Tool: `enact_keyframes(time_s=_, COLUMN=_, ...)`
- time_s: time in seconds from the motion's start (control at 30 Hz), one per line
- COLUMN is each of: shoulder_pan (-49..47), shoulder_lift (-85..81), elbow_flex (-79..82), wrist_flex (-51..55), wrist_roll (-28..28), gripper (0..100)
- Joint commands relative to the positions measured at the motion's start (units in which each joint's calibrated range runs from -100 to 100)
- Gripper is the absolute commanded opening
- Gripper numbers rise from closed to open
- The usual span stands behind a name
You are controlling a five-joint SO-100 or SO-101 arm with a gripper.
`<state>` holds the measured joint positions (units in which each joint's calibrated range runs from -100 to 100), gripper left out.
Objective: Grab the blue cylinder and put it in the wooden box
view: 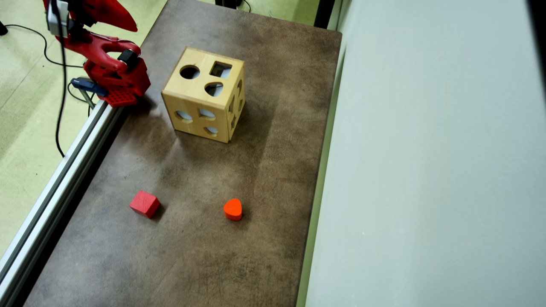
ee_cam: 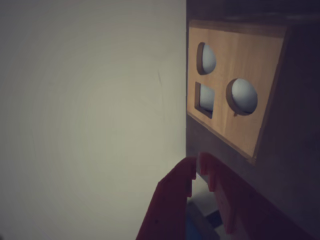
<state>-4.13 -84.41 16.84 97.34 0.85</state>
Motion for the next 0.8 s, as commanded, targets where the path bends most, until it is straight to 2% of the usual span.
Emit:
enact_keyframes(time_s=0.0, shoulder_pan=-0.7, shoulder_lift=-1.8, elbow_flex=0.5, wrist_flex=0.6, wrist_roll=-0.1, gripper=2)
enact_keyframes(time_s=0.37, shoulder_pan=-0.7, shoulder_lift=-10.5, elbow_flex=3.2, wrist_flex=0.8, wrist_roll=-0.1, gripper=2)
enact_keyframes(time_s=0.77, shoulder_pan=-0.7, shoulder_lift=-11.1, elbow_flex=3.1, wrist_flex=0.9, wrist_roll=0.0, gripper=2)
